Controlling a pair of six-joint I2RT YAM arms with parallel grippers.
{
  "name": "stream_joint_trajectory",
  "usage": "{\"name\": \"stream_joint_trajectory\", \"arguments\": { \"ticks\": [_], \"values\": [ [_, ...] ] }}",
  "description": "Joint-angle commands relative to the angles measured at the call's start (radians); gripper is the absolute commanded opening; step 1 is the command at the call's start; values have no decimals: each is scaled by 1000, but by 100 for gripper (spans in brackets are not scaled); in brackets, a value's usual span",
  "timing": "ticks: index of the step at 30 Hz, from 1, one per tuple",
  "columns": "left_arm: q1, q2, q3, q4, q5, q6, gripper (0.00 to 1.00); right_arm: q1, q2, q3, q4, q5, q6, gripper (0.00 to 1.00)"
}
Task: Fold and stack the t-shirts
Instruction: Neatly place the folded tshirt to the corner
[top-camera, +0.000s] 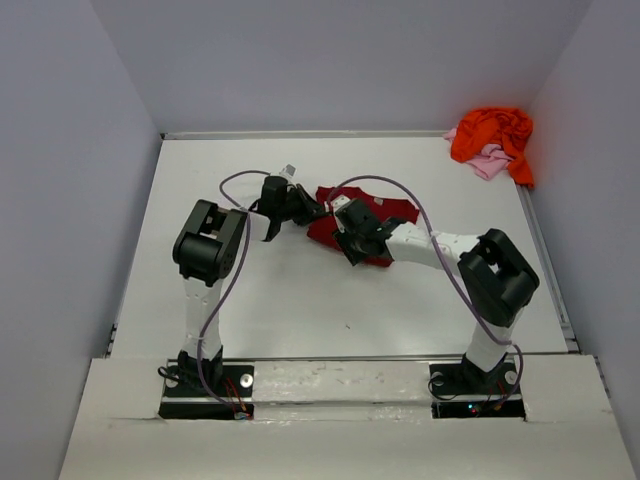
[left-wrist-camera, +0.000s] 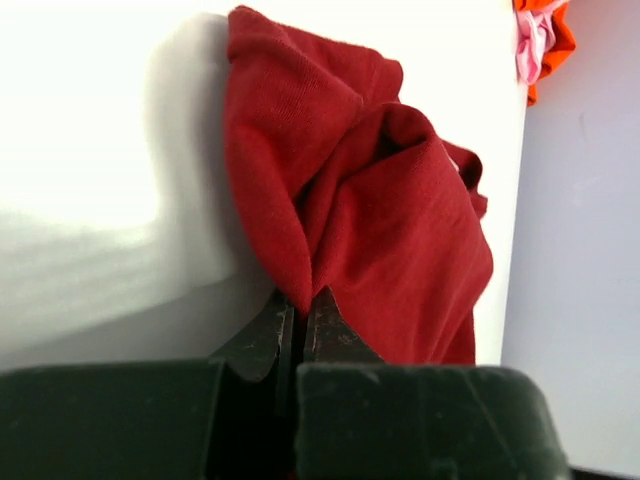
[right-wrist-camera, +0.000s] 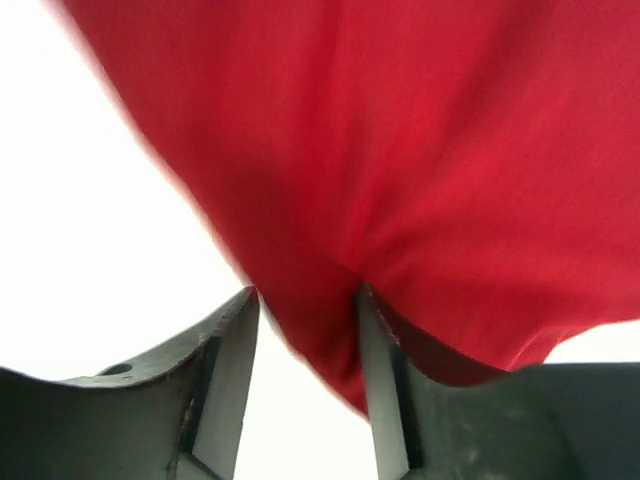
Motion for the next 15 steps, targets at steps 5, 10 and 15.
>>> {"name": "stream_joint_trajectory", "arguments": {
  "ticks": [5,10,15],
  "values": [
    [72,60,340,-436,-77,229,0,50,-203,-199,24,-116,275,60],
    [127,175,643,-701,-149,370,0,84,-311,-295,64,-158,318,60],
    [191,327,988,-911,-228,484,0,118,-335,-352,105,-196,341,59]
  ]
}}
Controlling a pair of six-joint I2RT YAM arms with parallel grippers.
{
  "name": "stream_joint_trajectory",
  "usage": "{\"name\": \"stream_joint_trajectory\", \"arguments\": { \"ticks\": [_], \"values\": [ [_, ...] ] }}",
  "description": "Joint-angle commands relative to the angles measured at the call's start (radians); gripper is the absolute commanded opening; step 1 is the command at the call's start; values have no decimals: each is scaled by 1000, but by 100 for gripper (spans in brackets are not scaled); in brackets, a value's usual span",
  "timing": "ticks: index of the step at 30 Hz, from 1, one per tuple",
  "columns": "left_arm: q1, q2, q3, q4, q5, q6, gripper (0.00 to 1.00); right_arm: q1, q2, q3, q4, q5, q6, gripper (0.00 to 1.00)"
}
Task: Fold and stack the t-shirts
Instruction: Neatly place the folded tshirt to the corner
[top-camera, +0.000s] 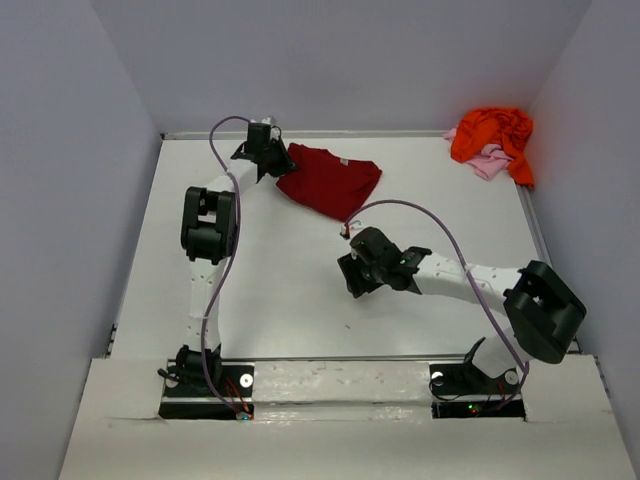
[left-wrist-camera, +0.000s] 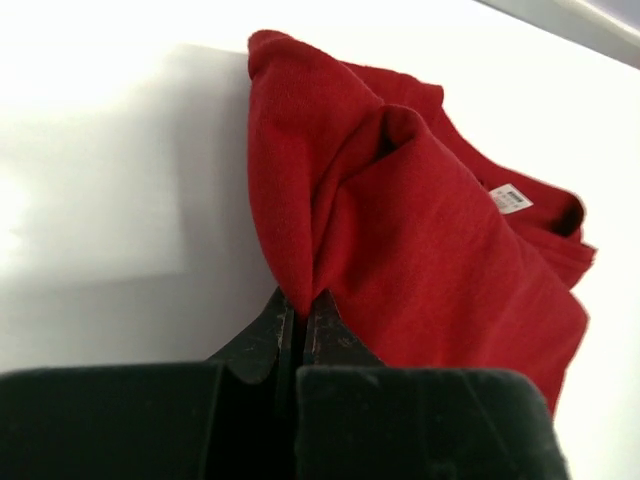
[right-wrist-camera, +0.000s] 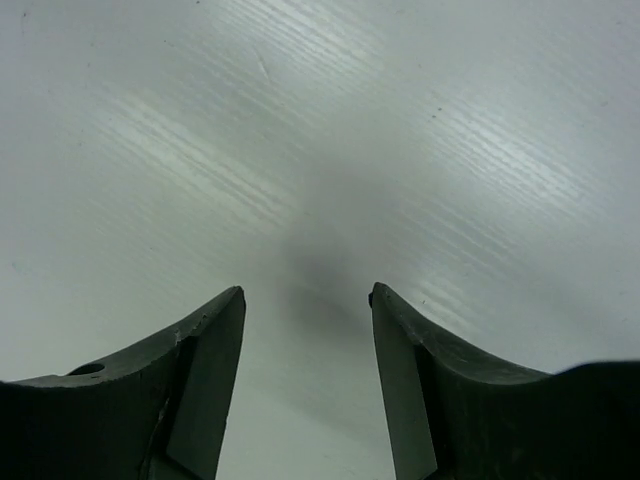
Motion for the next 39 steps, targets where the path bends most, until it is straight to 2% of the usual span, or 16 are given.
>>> {"name": "stream_joint_trajectory", "arguments": {
  "ticks": [1,4,7,16,23,39],
  "values": [
    [57,88,247,-257,-69,146,0,32,-24,-45,84,-55,49,59],
    [97,175,409,-336,-102,212,0,44,-18,-68,107,-92,62,58],
    [143,174,388,-293,-118,232,0,70,-27,-91,137,-135,71,57],
    [275,206,454,-314,-179,278,0,89,-36,-135,200,-204,82,57],
    [408,203,459,-324,-113,258,0,89,-32,-158,243,-244,91,57],
    [557,170,463,-288,-30,215,0,89,5,-166,282,-295,94,56]
  ]
}}
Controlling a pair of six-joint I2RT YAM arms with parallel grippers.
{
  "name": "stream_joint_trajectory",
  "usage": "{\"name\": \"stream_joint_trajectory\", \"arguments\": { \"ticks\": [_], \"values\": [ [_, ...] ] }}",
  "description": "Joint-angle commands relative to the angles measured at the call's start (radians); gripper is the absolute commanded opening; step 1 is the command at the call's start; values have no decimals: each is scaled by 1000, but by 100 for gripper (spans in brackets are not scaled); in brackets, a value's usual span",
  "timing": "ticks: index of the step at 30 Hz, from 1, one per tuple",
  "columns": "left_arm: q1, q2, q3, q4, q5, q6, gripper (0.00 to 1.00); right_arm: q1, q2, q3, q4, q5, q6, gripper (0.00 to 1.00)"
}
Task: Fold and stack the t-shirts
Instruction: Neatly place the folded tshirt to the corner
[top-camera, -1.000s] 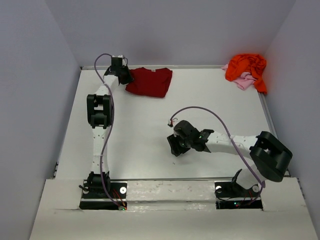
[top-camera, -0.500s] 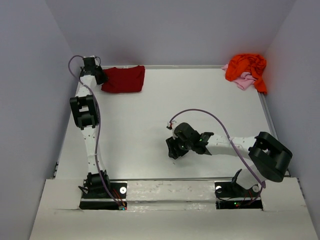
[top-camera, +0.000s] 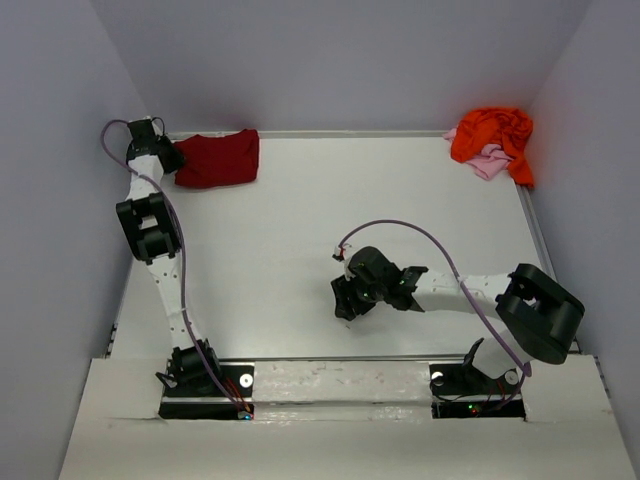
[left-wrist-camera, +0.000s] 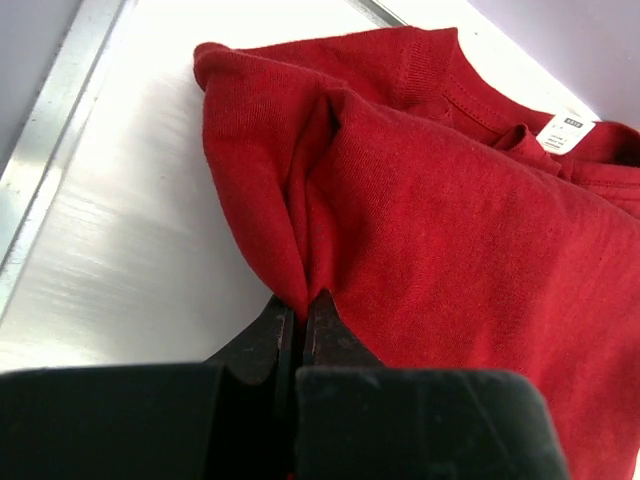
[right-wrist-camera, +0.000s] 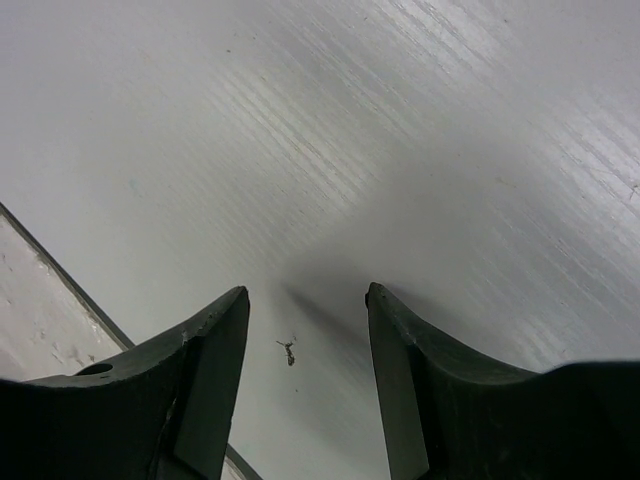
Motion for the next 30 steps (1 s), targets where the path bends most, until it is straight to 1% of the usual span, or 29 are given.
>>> {"name": "stream_joint_trajectory", "arguments": {
  "ticks": [1,2,4,5,8,9,10,11,12,13,14,17,21,25,26,28,29,30],
  "values": [
    [35,-41,28,19,43,-14,0,7,9,1,52,-22,5,56],
    [47,-44,25,16,43,-25,0,7,13,-1,53,-22,3,56],
    [54,-58,18,5,0,-30,0,7,15,-5,53,-18,-6,56],
    [54,-62,18,7,-1,-19,0,7,20,-5,53,-16,-9,56],
    [57,-88,18,11,0,-53,1,7,21,-1,51,-19,-6,56],
    [55,-98,18,17,2,-63,11,7,21,-4,55,-24,-5,56],
    [55,-116,13,23,17,-71,45,7,20,-8,56,-25,-3,56],
    [54,-125,13,25,14,-82,54,7,18,-11,56,-21,0,55],
    [51,-148,10,28,9,-91,79,7,15,-13,55,-13,-3,55],
    [51,-159,12,28,8,-96,87,7,12,-21,53,-8,-4,55],
    [48,-182,10,30,9,-102,92,7,6,-24,53,-1,-4,55],
    [44,-220,9,30,17,-116,93,7,0,-31,50,-5,0,55],
    [11,-282,2,27,26,-131,93,16,-20,-42,59,-13,8,55],
    [-63,-312,15,4,-18,-126,93,16,-34,-45,58,-11,9,55],
    [-98,-311,18,-12,-27,-119,93,16,-39,-47,58,-11,9,55],
    [-150,-303,6,-27,-90,-94,93,16,-42,-45,53,-7,6,55],
    [-150,-300,6,-27,-90,-94,93,16,-42,-45,53,-7,6,55],
    [-182,-290,-10,-42,-144,-74,93,16,-46,-44,49,-2,6,55]
  ]
}}
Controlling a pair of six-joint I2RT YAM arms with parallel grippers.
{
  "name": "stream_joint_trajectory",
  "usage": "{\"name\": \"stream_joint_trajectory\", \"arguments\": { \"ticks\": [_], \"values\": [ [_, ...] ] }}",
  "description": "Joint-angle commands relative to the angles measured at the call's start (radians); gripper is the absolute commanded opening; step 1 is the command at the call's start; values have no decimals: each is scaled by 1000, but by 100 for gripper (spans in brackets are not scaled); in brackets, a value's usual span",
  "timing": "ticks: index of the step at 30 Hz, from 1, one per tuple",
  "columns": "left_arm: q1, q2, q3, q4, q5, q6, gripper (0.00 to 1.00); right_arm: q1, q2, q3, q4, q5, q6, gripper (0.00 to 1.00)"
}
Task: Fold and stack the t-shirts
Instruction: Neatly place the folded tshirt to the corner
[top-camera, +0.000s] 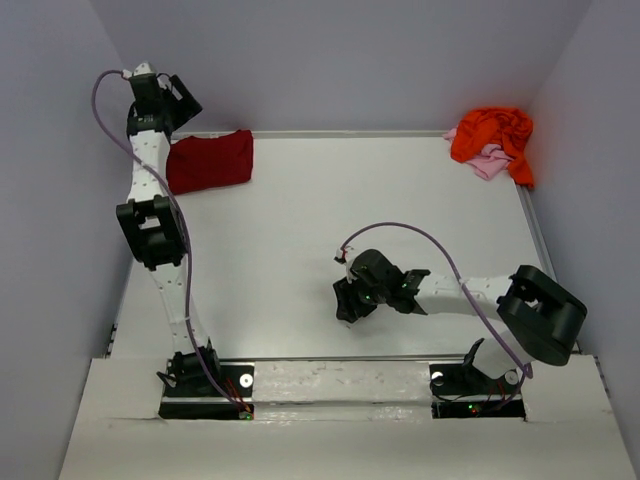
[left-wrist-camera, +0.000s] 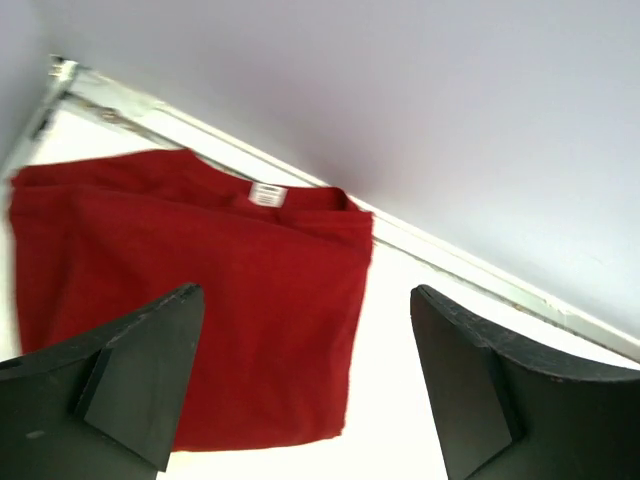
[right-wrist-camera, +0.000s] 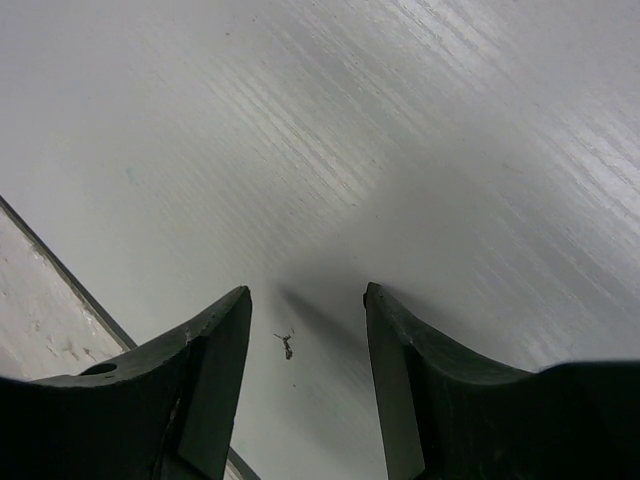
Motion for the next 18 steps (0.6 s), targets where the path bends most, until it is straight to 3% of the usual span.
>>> {"name": "stream_joint_trajectory", "arguments": {
  "ticks": [1,10,18],
  "values": [
    [-104,-6,-18,-46,-111,45,93,15,-38,-3,8,10,4,55],
    [-124,-4,-280,5,-193,34,94,15,-59,5,-14,23,-7,55],
    [-124,42,-302,-34,-305,76,94,15,-62,18,-17,20,-11,55]
  ]
}}
